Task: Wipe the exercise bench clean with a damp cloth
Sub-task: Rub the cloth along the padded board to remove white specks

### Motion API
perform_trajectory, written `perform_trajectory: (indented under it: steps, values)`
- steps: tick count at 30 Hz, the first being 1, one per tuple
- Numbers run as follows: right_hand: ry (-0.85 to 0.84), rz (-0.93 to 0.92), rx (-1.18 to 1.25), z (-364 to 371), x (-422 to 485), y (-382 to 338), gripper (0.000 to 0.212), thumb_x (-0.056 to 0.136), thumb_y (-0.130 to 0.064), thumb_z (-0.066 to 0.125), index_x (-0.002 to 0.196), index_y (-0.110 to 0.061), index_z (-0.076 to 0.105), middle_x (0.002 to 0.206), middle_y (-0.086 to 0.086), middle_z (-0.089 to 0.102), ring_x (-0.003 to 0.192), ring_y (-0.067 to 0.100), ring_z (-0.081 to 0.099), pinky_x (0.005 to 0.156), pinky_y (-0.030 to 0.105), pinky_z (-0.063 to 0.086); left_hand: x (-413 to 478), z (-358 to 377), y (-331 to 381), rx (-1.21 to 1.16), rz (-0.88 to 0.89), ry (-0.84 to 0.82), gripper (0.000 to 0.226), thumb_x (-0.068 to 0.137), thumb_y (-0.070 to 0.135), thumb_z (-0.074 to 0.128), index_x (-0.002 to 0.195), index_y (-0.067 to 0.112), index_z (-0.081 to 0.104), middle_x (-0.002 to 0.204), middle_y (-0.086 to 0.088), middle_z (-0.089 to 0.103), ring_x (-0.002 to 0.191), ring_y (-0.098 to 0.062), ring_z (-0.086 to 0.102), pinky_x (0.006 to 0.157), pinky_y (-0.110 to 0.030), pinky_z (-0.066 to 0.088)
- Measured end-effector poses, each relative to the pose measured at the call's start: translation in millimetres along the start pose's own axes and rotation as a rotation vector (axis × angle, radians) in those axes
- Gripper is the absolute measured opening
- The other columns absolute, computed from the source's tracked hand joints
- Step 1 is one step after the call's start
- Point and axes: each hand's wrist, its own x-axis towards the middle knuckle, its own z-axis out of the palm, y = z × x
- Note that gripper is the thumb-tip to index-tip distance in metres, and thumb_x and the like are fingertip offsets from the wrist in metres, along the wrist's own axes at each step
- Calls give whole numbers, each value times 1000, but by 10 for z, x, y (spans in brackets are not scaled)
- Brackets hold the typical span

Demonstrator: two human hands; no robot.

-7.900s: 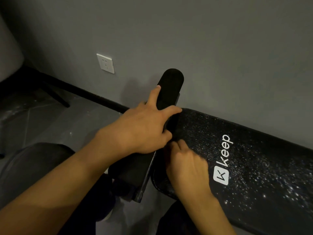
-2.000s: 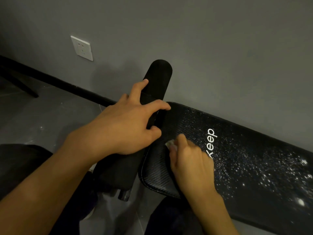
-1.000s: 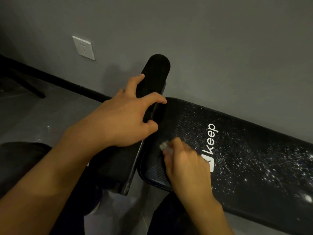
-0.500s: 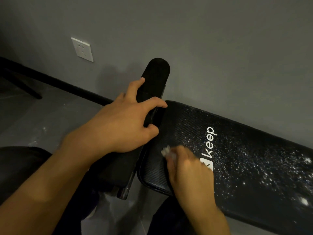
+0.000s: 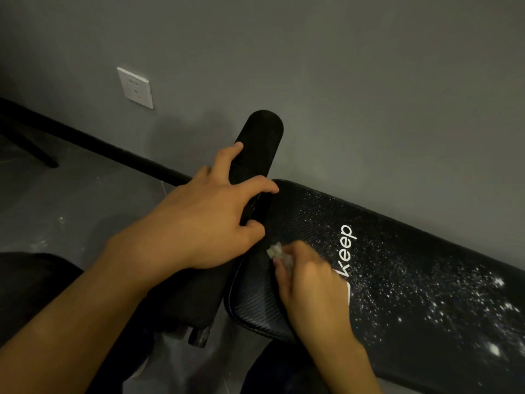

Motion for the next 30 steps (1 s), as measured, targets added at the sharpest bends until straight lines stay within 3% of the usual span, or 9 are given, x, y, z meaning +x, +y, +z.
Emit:
perform_trajectory:
  steps: [4, 9, 13, 16, 22, 26, 30]
  values:
    - [-3, -14, -118, -37, 343, 76, 29, 102, -49, 44, 103, -24, 57, 102, -1, 65, 85, 25, 68, 70, 41, 55, -19, -14, 6, 2, -2, -8, 56, 92, 50, 56, 137, 67, 28, 161, 23, -23, 143, -27, 32, 100, -45, 51]
    - [55, 112, -130, -52, 1083, 251, 32, 103, -40, 48, 115, -13, 60, 112, 10, 65, 92, 34, 66, 72, 43, 53, -8, -12, 4, 22, -3, -10, 56, 92, 51, 54, 138, 66, 28, 162, 21, -22, 139, -27, 37, 99, -46, 51]
    - [22, 21, -26, -93, 757, 249, 32, 101, -44, 49, 115, -19, 62, 108, 3, 65, 87, 23, 67, 72, 45, 57, -13, -13, -13, 20, 5, -18, 57, 93, 50, 54, 140, 67, 25, 161, 22, -24, 140, -24, 35, 101, -43, 49]
    - [-26, -14, 4, -141, 609, 355, 27, 98, -45, 54, 118, -28, 62, 110, -5, 66, 91, 15, 65, 73, 38, 56, -15, -19, -24, 10, 10, -27, 57, 93, 51, 53, 139, 68, 24, 159, 24, -27, 139, -23, 36, 105, -45, 47]
    - [53, 94, -72, -146, 1299, 484, 30, 101, -40, 52, 118, -18, 64, 112, 8, 66, 94, 28, 64, 69, 35, 49, -40, -29, -17, 28, 28, -30, 56, 93, 53, 51, 137, 70, 21, 157, 26, -28, 137, -21, 38, 99, -41, 50]
    - [-26, 38, 88, -119, 919, 442, 26, 99, -45, 52, 112, -25, 62, 96, -5, 66, 78, 11, 65, 69, 40, 59, -24, -44, -2, 44, 20, -31, 57, 93, 53, 51, 138, 69, 20, 158, 24, -29, 147, -23, 26, 97, -38, 48]
    - [-10, -5, -3, -117, 594, 437, 21, 98, -47, 54, 108, -30, 60, 94, -11, 64, 75, 8, 60, 63, 31, 52, -26, -37, 2, 29, 12, -32, 58, 93, 52, 52, 138, 69, 21, 157, 24, -30, 149, -24, 21, 102, -41, 48]
